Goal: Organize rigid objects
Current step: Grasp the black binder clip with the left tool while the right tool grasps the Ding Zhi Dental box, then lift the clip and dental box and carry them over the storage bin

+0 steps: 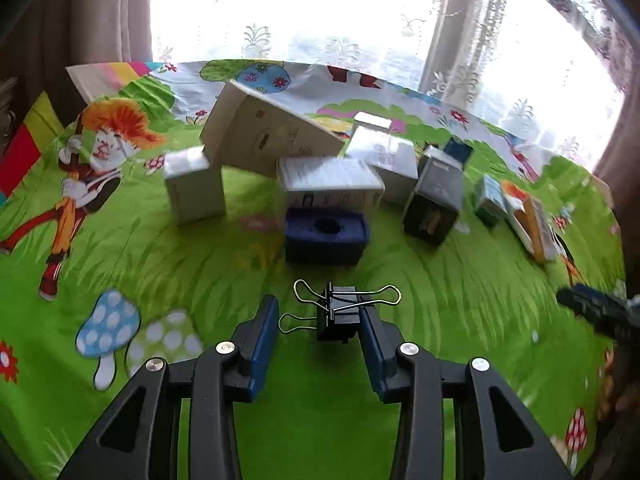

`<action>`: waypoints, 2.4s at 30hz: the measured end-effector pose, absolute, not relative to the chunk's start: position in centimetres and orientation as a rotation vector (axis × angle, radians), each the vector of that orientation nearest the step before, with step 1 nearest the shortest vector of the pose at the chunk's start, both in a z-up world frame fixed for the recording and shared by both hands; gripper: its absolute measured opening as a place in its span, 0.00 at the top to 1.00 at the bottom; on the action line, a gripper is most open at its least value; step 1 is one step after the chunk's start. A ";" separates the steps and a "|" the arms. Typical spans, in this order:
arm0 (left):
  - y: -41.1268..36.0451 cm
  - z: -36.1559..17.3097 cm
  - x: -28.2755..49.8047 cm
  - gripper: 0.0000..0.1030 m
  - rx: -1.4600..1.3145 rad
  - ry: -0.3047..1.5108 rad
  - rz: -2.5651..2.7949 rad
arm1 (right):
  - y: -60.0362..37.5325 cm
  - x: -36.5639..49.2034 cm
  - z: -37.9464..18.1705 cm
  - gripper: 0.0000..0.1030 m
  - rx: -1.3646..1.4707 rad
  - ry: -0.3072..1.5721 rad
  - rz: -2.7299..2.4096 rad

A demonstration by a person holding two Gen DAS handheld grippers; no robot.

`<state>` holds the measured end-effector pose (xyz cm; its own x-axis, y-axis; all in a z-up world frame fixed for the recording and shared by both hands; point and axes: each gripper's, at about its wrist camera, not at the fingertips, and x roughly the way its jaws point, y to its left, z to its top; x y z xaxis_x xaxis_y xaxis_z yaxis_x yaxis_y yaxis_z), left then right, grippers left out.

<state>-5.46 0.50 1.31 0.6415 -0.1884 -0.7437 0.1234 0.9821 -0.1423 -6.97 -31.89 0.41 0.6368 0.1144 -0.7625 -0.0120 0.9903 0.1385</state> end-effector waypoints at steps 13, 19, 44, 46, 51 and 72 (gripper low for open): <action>1.2 0.8 -7.1 0.60 -0.115 0.818 -0.185 | -31.6 -1.3 1.8 0.07 0.239 0.880 -0.022; 0.8 0.7 -7.2 0.59 -0.094 0.816 -0.174 | -29.1 -3.1 4.0 0.30 0.091 0.741 0.005; -7.7 10.5 -13.1 0.60 0.049 0.502 -0.308 | -29.5 -16.8 10.7 0.66 0.138 0.340 -0.030; -8.7 12.9 -15.0 0.60 0.080 0.378 -0.310 | -29.5 -18.9 12.3 0.66 0.109 0.230 -0.065; -11.1 18.0 -19.2 0.60 0.135 0.092 -0.306 | -28.7 -23.2 16.2 0.66 0.044 0.000 -0.138; -7.8 19.1 -24.7 0.60 0.126 0.055 -0.258 | -23.3 -27.2 17.9 0.66 -0.014 -0.052 0.081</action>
